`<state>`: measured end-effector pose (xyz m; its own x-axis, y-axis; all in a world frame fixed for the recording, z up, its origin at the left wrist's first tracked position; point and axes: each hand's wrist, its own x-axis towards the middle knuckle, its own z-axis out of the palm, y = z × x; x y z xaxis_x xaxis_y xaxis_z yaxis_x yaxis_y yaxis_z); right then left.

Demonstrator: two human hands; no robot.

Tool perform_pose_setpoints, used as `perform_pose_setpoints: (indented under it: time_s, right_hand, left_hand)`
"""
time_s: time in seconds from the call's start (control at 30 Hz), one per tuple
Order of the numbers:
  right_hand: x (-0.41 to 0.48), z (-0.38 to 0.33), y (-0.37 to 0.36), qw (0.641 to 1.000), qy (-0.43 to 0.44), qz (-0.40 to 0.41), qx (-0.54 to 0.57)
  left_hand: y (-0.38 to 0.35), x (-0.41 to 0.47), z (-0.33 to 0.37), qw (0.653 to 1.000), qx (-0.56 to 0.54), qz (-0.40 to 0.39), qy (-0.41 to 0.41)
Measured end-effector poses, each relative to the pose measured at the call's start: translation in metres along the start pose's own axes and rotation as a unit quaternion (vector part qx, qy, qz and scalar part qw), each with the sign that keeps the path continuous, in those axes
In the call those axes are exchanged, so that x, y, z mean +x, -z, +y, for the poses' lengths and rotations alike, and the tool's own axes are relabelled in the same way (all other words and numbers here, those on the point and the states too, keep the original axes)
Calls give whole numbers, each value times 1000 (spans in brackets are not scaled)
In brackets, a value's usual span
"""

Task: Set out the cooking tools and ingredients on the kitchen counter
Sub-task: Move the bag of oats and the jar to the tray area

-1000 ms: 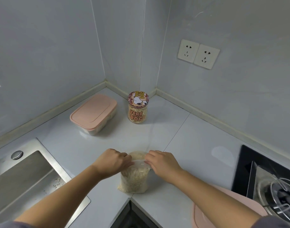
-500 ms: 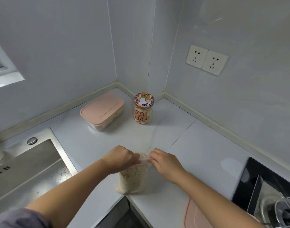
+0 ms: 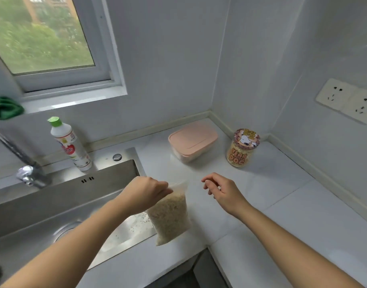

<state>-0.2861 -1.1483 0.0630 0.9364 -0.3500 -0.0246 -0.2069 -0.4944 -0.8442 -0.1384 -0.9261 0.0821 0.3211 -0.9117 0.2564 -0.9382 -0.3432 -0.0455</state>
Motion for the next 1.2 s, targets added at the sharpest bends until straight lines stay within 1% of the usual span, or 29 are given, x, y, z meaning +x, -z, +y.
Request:
perform_pose_setpoints:
  time_s: [0.1, 0.13, 0.17, 0.27, 0.37, 0.5, 0.63, 0.77, 0.87, 0.97, 1.07, 1.17, 1.2]
  right_hand:
    - [32, -31, -34, 1000, -11, 9, 11]
    - [43, -43, -49, 1000, -10, 11, 10]
    - [57, -59, -69, 1000, -8, 9, 6]
    - [99, -103, -131, 1000, -4, -9, 3]
    - [139, -142, -191, 999, -16, -40, -4]
    - [187, -187, -261, 997, -37, -67, 14]
    - [224, -218, -305, 995, -46, -77, 40]
    - [255, -235, -330, 993, -56, -75, 66]
    - [272, -235, -346, 992, -72, -80, 71]
    - [283, -229, -357, 994, -80, -63, 43]
    - [282, -224, -354, 995, -66, -60, 40]
    - [257, -214, -333, 995, -48, 6, 87]
    - [242, -208, -319, 994, -45, 33, 91]
  left_hand:
    - [12, -37, -45, 996, -49, -1, 79]
    - [15, -48, -59, 990, -84, -12, 112]
    - [20, -61, -76, 981, -126, -22, 144]
    - [28, -101, -127, 943, -248, -14, 222]
    - [28, -137, -169, 903, -325, -6, 280]
    - [30, -171, -206, 866, -370, 11, 336]
    - [25, -187, -227, 839, -392, 47, 374]
    - [20, -195, -241, 816, -408, 90, 399]
    - [18, -197, -248, 795, -428, 116, 414]
    - [19, -194, -251, 774, -439, 126, 438]
    - [21, -193, -250, 767, -436, 137, 450]
    - [22, -192, -244, 763, -436, 151, 453]
    - [23, -190, -238, 767, -432, 152, 450]
